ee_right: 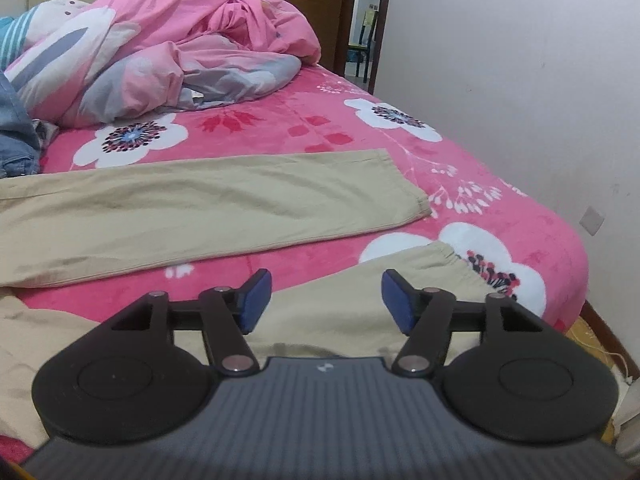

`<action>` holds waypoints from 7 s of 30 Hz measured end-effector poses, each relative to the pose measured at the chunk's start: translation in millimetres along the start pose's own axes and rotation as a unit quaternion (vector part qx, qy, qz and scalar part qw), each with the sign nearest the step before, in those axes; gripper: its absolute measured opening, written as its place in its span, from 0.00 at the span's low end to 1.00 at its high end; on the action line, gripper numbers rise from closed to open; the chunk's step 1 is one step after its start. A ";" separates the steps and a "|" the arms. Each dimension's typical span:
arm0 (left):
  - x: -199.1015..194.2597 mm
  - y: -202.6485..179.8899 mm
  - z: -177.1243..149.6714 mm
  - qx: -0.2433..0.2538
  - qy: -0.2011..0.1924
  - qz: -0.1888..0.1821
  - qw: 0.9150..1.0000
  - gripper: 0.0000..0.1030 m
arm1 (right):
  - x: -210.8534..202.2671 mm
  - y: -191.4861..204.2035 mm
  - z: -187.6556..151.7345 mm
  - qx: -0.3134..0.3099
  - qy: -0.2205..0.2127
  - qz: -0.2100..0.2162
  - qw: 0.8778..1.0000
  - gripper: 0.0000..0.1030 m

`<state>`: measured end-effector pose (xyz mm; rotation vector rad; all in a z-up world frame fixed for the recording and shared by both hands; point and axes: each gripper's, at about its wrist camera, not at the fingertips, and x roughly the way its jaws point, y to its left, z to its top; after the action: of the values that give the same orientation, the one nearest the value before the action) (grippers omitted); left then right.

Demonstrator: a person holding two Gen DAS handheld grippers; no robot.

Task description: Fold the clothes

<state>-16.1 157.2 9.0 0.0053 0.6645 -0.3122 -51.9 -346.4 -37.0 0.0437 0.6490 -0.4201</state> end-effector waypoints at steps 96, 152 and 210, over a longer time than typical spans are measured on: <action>93.1 -213.6 -62.9 0.284 0.001 -0.191 0.940 0.73 | 64.0 -164.8 -127.7 0.544 -0.018 0.091 0.834 0.55; 100.6 -137.9 -40.9 0.165 -0.006 -0.114 0.980 0.74 | -97.1 -91.6 17.7 0.317 -0.275 -0.092 0.903 0.05; 24.3 -59.4 -67.4 0.088 0.042 -0.127 0.987 0.75 | -20.1 -203.6 20.7 0.525 -0.105 0.214 0.817 0.01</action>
<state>-55.9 100.7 -53.4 0.1040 0.7195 -0.6193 -134.4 -528.9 9.8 1.1701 0.1056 -0.2930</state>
